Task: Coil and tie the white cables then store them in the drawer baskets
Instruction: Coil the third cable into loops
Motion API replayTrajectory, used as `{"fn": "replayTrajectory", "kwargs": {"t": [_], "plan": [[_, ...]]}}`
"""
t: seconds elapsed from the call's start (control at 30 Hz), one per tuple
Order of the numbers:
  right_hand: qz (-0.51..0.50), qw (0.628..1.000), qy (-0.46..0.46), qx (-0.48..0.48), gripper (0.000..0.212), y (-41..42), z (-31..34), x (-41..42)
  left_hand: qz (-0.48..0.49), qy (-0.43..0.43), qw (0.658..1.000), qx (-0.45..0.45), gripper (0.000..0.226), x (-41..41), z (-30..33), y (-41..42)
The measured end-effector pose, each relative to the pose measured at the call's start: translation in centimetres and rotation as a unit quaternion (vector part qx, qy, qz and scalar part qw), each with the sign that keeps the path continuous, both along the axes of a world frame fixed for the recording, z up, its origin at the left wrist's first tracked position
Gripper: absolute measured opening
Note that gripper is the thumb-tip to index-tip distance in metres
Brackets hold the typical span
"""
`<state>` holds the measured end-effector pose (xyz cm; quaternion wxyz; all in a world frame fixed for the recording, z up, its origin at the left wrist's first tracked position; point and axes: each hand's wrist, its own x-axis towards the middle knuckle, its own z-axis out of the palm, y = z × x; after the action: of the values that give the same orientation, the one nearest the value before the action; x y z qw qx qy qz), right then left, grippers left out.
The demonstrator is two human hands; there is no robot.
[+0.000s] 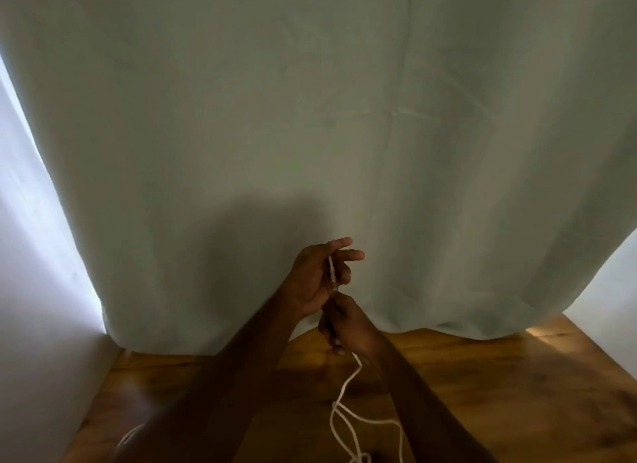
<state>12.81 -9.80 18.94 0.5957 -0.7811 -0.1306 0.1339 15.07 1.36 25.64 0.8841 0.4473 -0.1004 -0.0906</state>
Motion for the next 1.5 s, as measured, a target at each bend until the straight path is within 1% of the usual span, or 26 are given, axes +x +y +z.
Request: {"fn": "replayTrajectory", "kwargs": {"t": [0.07, 0.17, 0.2, 0.23, 0.27, 0.3, 0.33, 0.37, 0.4, 0.47, 0.53, 0.57, 0.6, 0.63, 0.67, 0.73, 0.77, 0.83, 0.9, 1.0, 1.07, 1.13, 1.23, 1.3, 1.4, 1.5], "plan": [[0.025, 0.997, -0.036, -0.059, 0.025, -0.9, 0.3, 0.4, -0.001, 0.006, 1.0, -0.031, 0.028, 0.3, -0.4, 1.1], [0.07, 0.986, -0.081, -0.129, 0.028, -1.7, 0.6, 0.6, 0.039, -0.007, 0.997, -0.069, 0.018, 1.3, -1.0, 2.4], [0.084, 0.98, -0.108, -0.147, 0.028, -1.9, 0.7, 0.6, 0.052, -0.002, 0.996, -0.066, 0.017, 1.6, -1.1, 2.7], [0.097, 0.973, -0.136, -0.159, 0.026, -2.1, 0.8, 0.6, 0.066, 0.006, 0.997, -0.044, 0.022, 1.8, -1.2, 2.9], [0.107, 0.967, -0.162, -0.164, 0.028, -2.3, 0.8, 0.6, 0.079, 0.014, 0.997, -0.006, 0.033, 1.7, -1.3, 3.0], [0.11, 0.963, -0.184, -0.165, 0.034, -2.5, 0.9, 0.6, 0.09, 0.015, 0.995, 0.047, 0.045, 1.6, -1.5, 3.1], [0.11, 0.961, -0.201, -0.159, 0.04, -2.7, 1.1, 0.6, 0.097, 0.009, 0.991, 0.096, 0.053, 1.5, -1.7, 3.2], [0.104, 0.96, -0.214, -0.147, 0.04, -2.9, 1.3, 0.7, 0.1, -0.001, 0.985, 0.138, 0.057, 1.3, -1.9, 3.3], [0.096, 0.96, -0.227, -0.132, 0.037, -3.1, 1.6, 0.7, 0.096, -0.012, 0.98, 0.173, 0.056, 1.2, -2.0, 3.5], [0.069, 0.961, -0.249, -0.095, 0.023, -3.6, 2.4, 0.9, 0.064, -0.023, 0.967, 0.244, 0.047, 0.6, -1.9, 3.7], [0.043, 0.959, -0.272, -0.063, 0.023, -4.0, 3.5, 1.4, 0.012, -0.035, 0.939, 0.341, 0.03, -0.2, -1.5, 3.8], [0.029, 0.959, -0.276, -0.054, 0.02, -4.1, 4.0, 1.7, -0.019, -0.05, 0.92, 0.389, 0.028, -0.6, -1.4, 3.8], [0.025, 0.96, -0.277, -0.043, 0.017, -4.1, 4.5, 1.9, -0.047, -0.059, 0.903, 0.423, 0.033, -1.0, -1.4, 3.9], [0.021, 0.959, -0.28, -0.034, 0.014, -4.1, 4.8, 2.0, -0.077, -0.045, 0.9, 0.427, 0.041, -1.2, -1.4, 4.0], [0.018, 0.96, -0.279, -0.025, 0.01, -4.0, 5.0, 2.1, -0.113, -0.012, 0.911, 0.396, 0.049, -1.3, -1.5, 4.1], [0.005, 0.961, -0.276, -0.02, 0.0, -3.6, 5.4, 2.0, -0.198, 0.052, 0.941, 0.271, 0.07, -1.4, -1.7, 4.4], [0.01, 0.963, -0.269, -0.019, 0.003, -3.4, 5.4, 1.7, -0.232, 0.064, 0.946, 0.217, 0.074, -1.3, -1.8, 4.6], [0.044, 0.975, -0.216, -0.007, 0.018, -3.2, 5.2, 1.1, -0.281, 0.062, 0.944, 0.158, 0.066, -1.5, -2.0, 4.9], [0.06, 0.986, -0.155, 0.011, 0.028, -3.1, 4.8, 0.4, -0.307, 0.054, 0.941, 0.135, 0.053, -1.9, -2.1, 5.0], [0.031, 0.989, -0.138, 0.032, 0.036, -2.9, 4.5, 0.0, -0.287, 0.058, 0.952, 0.091, 0.046, -2.3, -2.4, 4.8], [0.005, 0.989, -0.145, 0.034, 0.039, -2.9, 4.3, 0.1, -0.266, 0.066, 0.959, 0.07, 0.047, -2.4, -2.7, 4.5], [0.005, 0.99, -0.135, 0.046, 0.041, -2.8, 4.5, 0.1, -0.261, 0.078, 0.962, 0.036, 0.047, -2.5, -3.1, 4.3], [0.014, 0.993, -0.069, 0.097, 0.042, -2.4, 4.5, 0.2, -0.274, 0.064, 0.96, -0.013, 0.044, -2.4, -3.0, 4.2], [0.001, 0.991, -0.035, 0.126, 0.043, -2.3, 4.2, 0.4, -0.253, 0.044, 0.966, -0.01, 0.041, -2.5, -2.5, 4.0], [-0.005, 0.994, -0.048, 0.1, 0.042, -2.5, 3.3, 0.4, -0.209, 0.039, 0.977, -0.018, 0.053, -2.5, -2.1, 4.0], [0.001, 0.996, -0.089, 0.014, 0.035, -2.9, 2.1, 0.2, -0.167, 0.04, 0.985, -0.016, 0.056, -2.2, -1.9, 4.1]]}}
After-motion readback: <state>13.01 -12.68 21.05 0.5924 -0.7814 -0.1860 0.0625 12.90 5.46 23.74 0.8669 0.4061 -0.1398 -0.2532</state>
